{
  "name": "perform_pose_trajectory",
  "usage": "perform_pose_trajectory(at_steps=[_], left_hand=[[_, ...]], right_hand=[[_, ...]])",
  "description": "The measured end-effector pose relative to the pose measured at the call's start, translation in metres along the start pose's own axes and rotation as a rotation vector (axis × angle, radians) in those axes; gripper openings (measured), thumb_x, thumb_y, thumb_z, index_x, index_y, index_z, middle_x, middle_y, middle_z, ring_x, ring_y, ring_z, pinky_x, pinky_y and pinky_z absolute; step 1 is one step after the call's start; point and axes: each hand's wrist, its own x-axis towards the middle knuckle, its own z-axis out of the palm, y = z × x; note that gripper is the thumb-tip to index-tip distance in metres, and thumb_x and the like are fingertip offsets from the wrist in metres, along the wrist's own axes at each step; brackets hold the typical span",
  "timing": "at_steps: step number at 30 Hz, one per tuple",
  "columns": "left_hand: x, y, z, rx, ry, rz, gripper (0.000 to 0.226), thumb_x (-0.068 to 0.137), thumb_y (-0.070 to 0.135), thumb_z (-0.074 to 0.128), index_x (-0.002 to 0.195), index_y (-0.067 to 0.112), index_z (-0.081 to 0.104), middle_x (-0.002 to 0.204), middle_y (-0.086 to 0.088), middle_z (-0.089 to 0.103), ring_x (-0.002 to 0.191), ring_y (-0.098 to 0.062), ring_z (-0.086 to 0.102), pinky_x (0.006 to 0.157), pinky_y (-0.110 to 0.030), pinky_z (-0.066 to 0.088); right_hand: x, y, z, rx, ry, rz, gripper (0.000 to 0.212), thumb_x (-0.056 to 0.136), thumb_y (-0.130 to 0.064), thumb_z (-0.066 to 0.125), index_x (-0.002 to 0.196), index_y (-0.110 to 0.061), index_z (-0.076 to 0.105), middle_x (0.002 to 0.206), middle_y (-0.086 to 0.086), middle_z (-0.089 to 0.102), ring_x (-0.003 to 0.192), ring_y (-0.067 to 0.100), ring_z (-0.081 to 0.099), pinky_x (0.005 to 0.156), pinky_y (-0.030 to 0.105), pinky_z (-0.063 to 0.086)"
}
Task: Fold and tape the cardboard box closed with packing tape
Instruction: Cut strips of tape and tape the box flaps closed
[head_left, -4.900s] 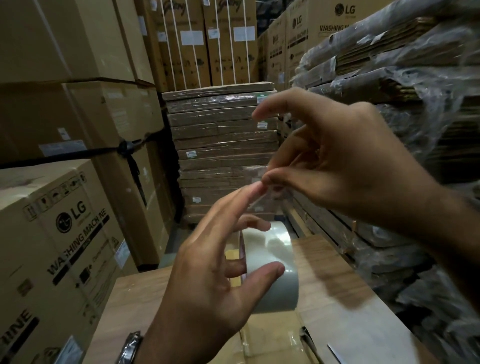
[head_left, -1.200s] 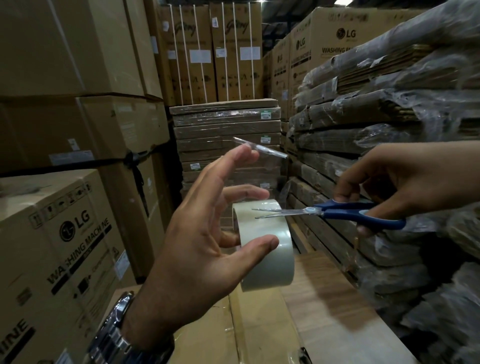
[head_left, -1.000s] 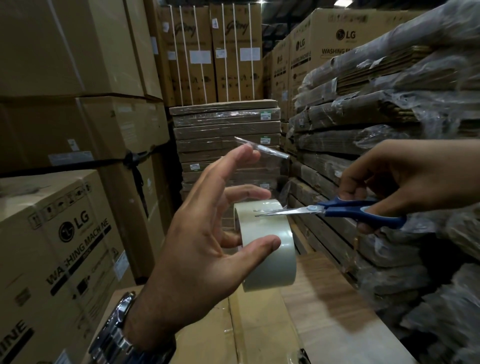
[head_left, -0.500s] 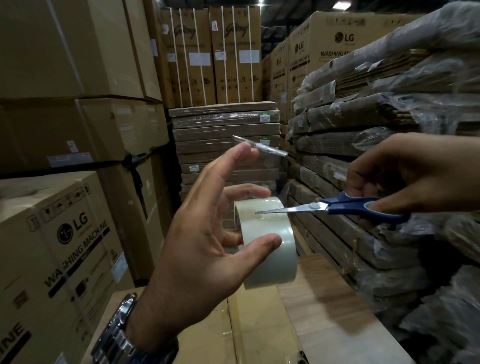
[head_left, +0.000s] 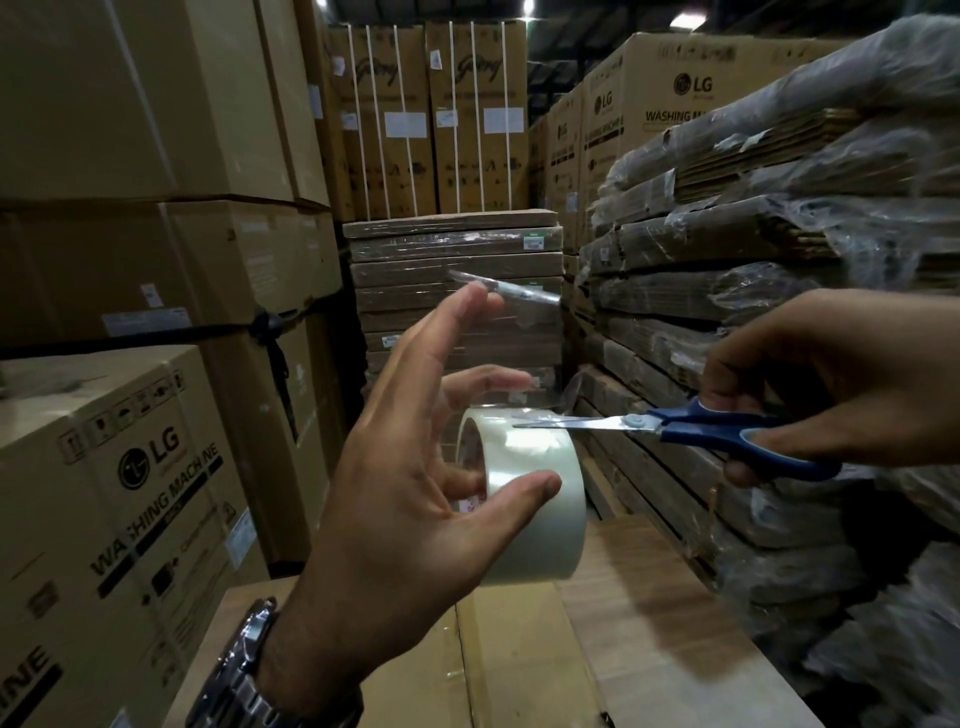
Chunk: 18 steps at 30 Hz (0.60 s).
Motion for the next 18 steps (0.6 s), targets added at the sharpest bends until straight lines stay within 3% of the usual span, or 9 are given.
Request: perform_pose_trajectory(at_steps=[7, 10, 12, 15, 18], left_hand=[[-0.004, -0.006, -0.001, 0.021, 0.03, 0.008, 0.095, 0.07, 0.024, 0.074, 0.15, 0.028, 0.024, 0.147, 0.018, 0.036, 0.123, -0.013, 0.054, 0.067, -0.031, 0.061], [-0.009, -0.009, -0.001, 0.043, 0.026, -0.01, 0.096, 0.068, 0.029, 0.073, 0.151, 0.027, 0.024, 0.147, 0.017, 0.036, 0.122, -0.013, 0.055, 0.066, -0.028, 0.061], [-0.014, -0.013, 0.001, 0.031, 0.024, -0.04, 0.097, 0.067, 0.029, 0.075, 0.15, 0.028, 0.025, 0.147, 0.015, 0.036, 0.121, -0.013, 0.055, 0.066, -0.027, 0.06], [-0.023, -0.018, 0.008, -0.007, 0.015, -0.079, 0.102, 0.065, 0.017, 0.082, 0.149, 0.027, 0.026, 0.148, 0.014, 0.037, 0.121, -0.014, 0.056, 0.065, -0.026, 0.06], [-0.031, -0.024, 0.017, 0.002, 0.004, -0.106, 0.099, 0.065, 0.023, 0.08, 0.147, 0.033, 0.026, 0.147, 0.014, 0.038, 0.12, -0.013, 0.057, 0.063, -0.034, 0.062]], right_hand=[[-0.004, 0.02, -0.004, -0.227, 0.031, 0.127, 0.039, 0.049, -0.072, 0.054, 0.083, -0.055, 0.061, 0.073, -0.023, 0.067, 0.062, 0.001, 0.064, 0.056, 0.019, 0.053], [-0.005, 0.054, 0.017, -0.195, 0.031, 0.289, 0.01, 0.071, -0.045, 0.074, 0.074, -0.036, 0.069, 0.069, -0.017, 0.068, 0.064, -0.004, 0.062, 0.061, 0.02, 0.053], [-0.006, 0.087, 0.049, -0.233, 0.085, 0.392, 0.009, 0.077, -0.033, 0.076, 0.074, -0.032, 0.068, 0.068, -0.01, 0.067, 0.063, -0.002, 0.062, 0.062, 0.02, 0.053], [-0.004, 0.147, 0.133, -0.156, 0.171, 0.544, 0.019, 0.077, -0.03, 0.076, 0.063, -0.025, 0.065, 0.063, -0.008, 0.065, 0.062, 0.002, 0.062, 0.054, 0.017, 0.045], [-0.006, 0.192, 0.232, -0.185, 0.113, 0.771, 0.035, 0.083, -0.047, 0.065, 0.086, -0.012, 0.069, 0.092, 0.006, 0.072, 0.091, 0.021, 0.068, 0.065, 0.026, 0.044]])
